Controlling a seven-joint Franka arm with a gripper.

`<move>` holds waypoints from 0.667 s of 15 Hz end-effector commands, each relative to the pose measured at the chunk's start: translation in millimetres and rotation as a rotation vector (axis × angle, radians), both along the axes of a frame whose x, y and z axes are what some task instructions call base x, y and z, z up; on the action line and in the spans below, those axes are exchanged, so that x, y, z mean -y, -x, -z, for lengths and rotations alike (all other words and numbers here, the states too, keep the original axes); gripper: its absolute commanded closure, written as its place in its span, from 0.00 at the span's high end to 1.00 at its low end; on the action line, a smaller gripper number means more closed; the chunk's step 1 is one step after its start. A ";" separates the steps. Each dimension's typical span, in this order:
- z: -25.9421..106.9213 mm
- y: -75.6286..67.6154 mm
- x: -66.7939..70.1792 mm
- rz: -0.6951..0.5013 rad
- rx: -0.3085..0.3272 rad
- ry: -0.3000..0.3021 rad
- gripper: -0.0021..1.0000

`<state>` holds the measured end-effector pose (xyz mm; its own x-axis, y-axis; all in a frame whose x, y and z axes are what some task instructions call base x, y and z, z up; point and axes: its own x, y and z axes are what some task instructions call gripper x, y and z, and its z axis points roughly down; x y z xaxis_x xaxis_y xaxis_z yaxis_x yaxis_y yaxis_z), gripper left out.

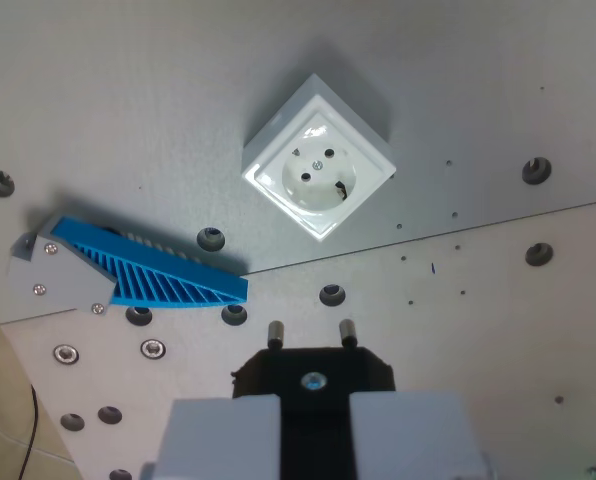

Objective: Move above the white socket

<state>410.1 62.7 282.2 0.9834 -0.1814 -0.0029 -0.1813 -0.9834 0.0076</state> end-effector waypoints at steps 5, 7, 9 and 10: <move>-0.1 0.0 0.1 -0.003 0.001 0.000 0.00; 0.3 0.1 0.1 -0.012 0.002 0.000 0.00; 1.2 0.2 0.1 -0.027 0.002 0.000 0.00; 1.9 0.3 0.1 -0.036 0.003 0.000 0.00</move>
<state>410.0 62.8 281.6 0.9843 -0.1765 -0.0043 -0.1765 -0.9843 0.0081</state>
